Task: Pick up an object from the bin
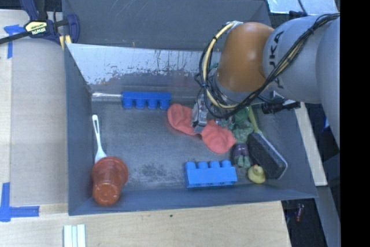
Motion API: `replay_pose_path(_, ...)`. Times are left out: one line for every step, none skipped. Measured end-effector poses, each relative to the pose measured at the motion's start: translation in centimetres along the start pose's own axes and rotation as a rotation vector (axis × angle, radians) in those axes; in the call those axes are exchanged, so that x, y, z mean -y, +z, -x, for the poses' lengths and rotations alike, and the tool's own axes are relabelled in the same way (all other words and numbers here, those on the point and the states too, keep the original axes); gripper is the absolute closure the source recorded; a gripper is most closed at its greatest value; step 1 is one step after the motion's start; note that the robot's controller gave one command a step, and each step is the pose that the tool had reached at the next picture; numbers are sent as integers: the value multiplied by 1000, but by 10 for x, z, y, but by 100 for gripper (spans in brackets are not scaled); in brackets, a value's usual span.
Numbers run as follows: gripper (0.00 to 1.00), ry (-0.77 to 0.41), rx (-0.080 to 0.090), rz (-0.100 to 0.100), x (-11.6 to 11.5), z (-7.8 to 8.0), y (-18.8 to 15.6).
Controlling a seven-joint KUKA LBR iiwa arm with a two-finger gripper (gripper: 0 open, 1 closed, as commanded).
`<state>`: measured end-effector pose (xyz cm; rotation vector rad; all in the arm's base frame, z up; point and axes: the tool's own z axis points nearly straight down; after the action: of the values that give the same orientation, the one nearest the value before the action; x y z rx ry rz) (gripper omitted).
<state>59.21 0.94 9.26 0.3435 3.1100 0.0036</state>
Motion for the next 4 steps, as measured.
replay_pose_path(100, 50, 3, 1, -16, 8, -3)
replay_pose_path(100, -39, 2, 1, -22, 8, -7)
replay_pose_path(100, -224, 6, 1, -42, 1, -13)
replay_pose_path(100, -96, 4, -1, -36, -11, -27)
